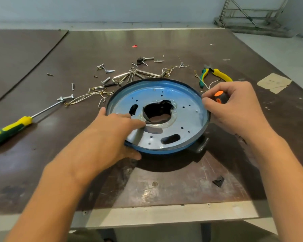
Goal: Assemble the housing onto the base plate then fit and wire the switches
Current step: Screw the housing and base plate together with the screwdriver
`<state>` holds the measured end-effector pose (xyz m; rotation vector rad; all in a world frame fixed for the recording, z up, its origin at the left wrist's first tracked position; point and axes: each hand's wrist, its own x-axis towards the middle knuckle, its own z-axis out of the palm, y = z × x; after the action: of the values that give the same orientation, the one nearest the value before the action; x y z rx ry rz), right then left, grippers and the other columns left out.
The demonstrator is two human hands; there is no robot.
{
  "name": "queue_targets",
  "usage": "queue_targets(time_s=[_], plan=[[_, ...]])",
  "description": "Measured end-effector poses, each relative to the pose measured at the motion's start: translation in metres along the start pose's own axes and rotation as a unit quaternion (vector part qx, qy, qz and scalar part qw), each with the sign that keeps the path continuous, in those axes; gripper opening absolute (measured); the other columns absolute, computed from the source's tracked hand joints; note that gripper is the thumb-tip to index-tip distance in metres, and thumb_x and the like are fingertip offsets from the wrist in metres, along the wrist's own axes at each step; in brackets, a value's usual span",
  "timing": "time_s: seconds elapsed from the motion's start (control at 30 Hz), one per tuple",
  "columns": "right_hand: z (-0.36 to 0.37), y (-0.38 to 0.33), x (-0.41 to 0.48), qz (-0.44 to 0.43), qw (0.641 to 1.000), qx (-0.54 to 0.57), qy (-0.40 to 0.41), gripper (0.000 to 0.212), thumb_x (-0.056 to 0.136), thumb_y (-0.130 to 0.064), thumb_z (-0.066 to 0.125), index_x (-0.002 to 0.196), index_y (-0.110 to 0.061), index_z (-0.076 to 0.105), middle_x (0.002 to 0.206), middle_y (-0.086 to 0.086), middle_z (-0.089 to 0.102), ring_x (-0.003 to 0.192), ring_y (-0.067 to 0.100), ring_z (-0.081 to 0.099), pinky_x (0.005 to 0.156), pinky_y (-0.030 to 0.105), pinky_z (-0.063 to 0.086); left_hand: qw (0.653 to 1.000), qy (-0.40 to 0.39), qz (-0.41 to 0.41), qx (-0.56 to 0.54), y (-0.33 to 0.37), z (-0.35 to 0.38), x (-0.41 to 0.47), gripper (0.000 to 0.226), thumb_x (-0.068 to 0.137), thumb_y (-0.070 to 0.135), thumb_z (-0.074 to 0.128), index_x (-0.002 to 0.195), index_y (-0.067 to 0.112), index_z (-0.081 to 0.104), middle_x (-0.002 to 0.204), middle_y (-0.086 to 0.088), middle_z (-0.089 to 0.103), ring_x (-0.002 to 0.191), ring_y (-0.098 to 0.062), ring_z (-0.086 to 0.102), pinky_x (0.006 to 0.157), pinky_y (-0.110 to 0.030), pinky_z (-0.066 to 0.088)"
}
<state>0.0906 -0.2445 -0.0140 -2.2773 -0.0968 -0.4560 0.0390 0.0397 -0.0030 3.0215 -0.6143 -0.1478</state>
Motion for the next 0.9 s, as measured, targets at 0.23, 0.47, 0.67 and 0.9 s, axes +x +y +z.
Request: queue_targets(time_s=[0.23, 0.47, 0.67, 0.9], plan=[[-0.005, 0.006, 0.0, 0.003, 0.999, 0.005, 0.044, 0.009, 0.083, -0.021, 0.073, 0.083, -0.029, 0.075, 0.073, -0.018, 0.066, 0.06, -0.003, 0.052, 0.057, 0.02, 0.041, 0.988, 0.112, 0.014, 0.103, 0.062, 0.003, 0.001, 0.063, 0.064, 0.085, 0.057, 0.091, 0.028, 0.055, 0.074, 0.005, 0.064, 0.065, -0.023, 0.057, 0.068, -0.036, 0.045], [-0.009, 0.009, 0.001, 0.013, 0.999, 0.003, 0.036, 0.009, 0.085, -0.017, 0.073, 0.085, -0.026, 0.076, 0.076, -0.018, 0.064, 0.061, -0.007, 0.053, 0.058, 0.018, 0.04, 0.996, 0.006, 0.064, -0.057, -0.021, -0.004, 0.002, 0.079, 0.063, 0.05, 0.085, 0.135, 0.031, 0.057, 0.151, 0.008, 0.043, 0.147, -0.013, 0.023, 0.124, -0.045, 0.011], [-0.008, 0.009, 0.002, 0.013, 0.999, -0.002, 0.041, 0.009, 0.086, -0.019, 0.072, 0.086, -0.028, 0.075, 0.077, -0.02, 0.064, 0.063, -0.009, 0.053, 0.056, 0.013, 0.038, 0.983, 0.097, 0.116, -0.109, -0.027, 0.007, 0.011, 0.033, 0.061, 0.018, 0.093, 0.091, 0.018, 0.08, 0.115, -0.004, 0.072, 0.118, -0.022, 0.063, 0.117, -0.049, 0.022], [-0.009, 0.009, 0.001, 0.014, 0.999, -0.002, 0.044, 0.008, 0.087, -0.02, 0.072, 0.089, -0.026, 0.076, 0.081, -0.018, 0.065, 0.066, -0.01, 0.054, 0.062, 0.018, 0.041, 0.974, 0.113, 0.164, -0.11, -0.028, 0.011, 0.009, 0.027, 0.065, 0.012, 0.091, 0.089, 0.017, 0.081, 0.11, -0.004, 0.074, 0.103, -0.026, 0.07, 0.105, -0.06, 0.042]])
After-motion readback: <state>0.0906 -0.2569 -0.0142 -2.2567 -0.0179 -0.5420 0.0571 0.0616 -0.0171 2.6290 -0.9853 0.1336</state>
